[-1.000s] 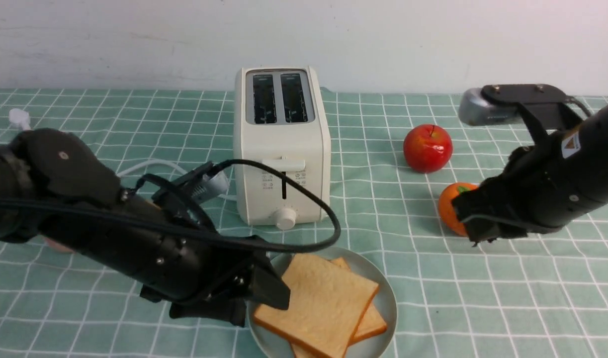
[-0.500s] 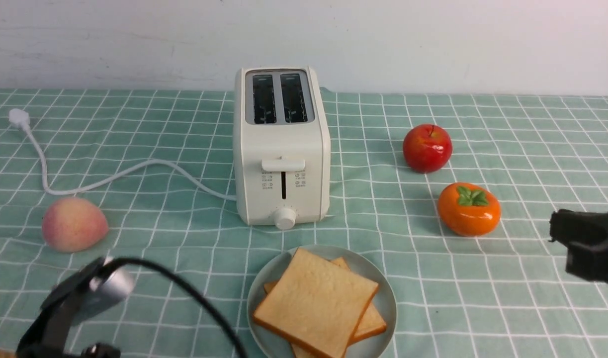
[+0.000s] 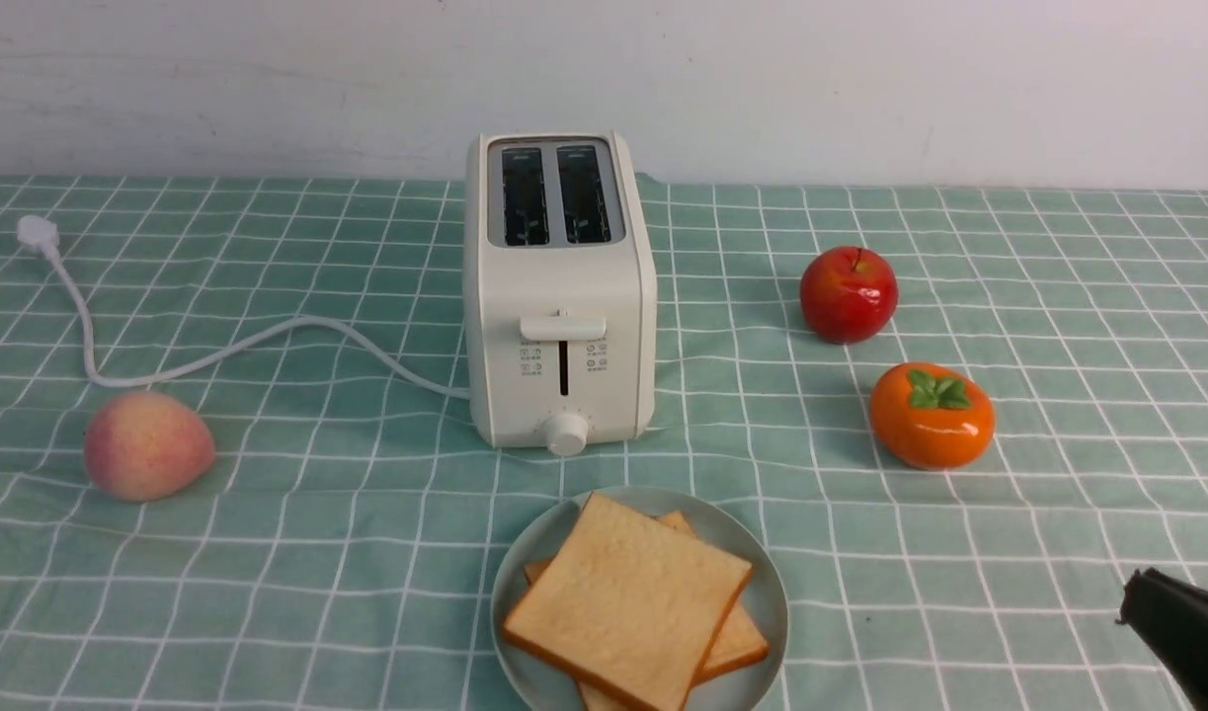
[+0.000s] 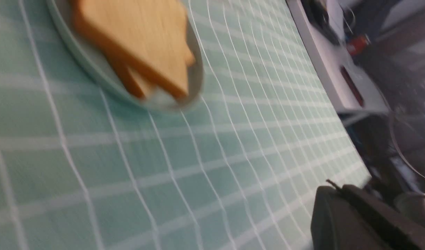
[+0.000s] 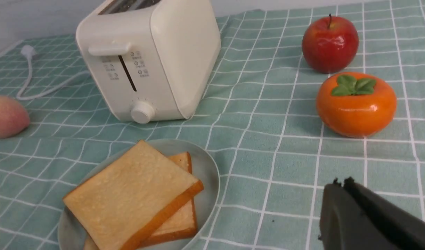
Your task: Take toasted bread from bread machine on blue coffee table place on plate.
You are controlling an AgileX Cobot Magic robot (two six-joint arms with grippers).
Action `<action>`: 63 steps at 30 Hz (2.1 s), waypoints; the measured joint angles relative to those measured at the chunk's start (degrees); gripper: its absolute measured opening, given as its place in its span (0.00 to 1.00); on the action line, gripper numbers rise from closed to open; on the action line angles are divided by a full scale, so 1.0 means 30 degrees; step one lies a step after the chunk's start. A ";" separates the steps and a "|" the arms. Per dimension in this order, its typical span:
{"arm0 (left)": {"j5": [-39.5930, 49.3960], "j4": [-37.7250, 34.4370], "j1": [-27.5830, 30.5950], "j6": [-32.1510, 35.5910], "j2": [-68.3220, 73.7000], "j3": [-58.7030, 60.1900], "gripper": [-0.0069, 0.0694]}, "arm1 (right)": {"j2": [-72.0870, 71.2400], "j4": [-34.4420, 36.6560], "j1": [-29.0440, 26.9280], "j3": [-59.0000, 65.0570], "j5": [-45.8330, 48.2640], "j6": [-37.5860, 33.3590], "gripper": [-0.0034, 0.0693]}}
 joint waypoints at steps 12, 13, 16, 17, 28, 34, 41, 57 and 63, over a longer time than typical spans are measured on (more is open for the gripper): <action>-0.7748 -0.1325 0.0000 0.4538 -0.0122 0.0016 0.07 | -0.0013 0.0000 0.0000 -0.0010 0.0606 0.0000 0.04; -0.7783 -0.1384 0.0000 0.4538 -0.0122 0.0016 0.07 | -0.0013 0.0000 0.0000 -0.0010 0.0605 0.0000 0.04; -0.7818 -0.1452 0.0000 0.4555 -0.0122 0.0016 0.07 | -0.0013 0.0000 0.0000 -0.0010 0.0605 0.0000 0.05; -0.7818 -0.1491 0.0000 0.4543 -0.0122 0.0016 0.07 | -0.0013 0.0000 0.0000 -0.0010 0.0605 0.0000 0.05; -0.8946 -0.0714 0.0121 0.4578 -0.3935 0.0741 0.07 | -0.0013 0.0000 0.0000 -0.0010 0.0625 0.0018 0.06; -0.8991 1.0073 0.1241 0.1723 -0.6191 0.2361 0.08 | -0.0013 0.0000 0.0000 -0.0010 0.0625 0.0018 0.07; -0.5820 2.0148 0.3328 -0.5863 -0.6996 0.3979 0.09 | -0.0021 0.0000 0.0000 -0.0010 0.0665 0.0018 0.08; -0.3033 2.0588 0.3780 -1.2826 -0.6996 0.4369 0.10 | -0.0021 0.0000 0.0000 -0.0010 0.0782 0.0018 0.10; -0.2979 2.0588 0.3994 -1.2843 -0.6996 0.4369 0.11 | -0.0021 0.0000 0.0000 -0.0010 0.0782 0.0018 0.10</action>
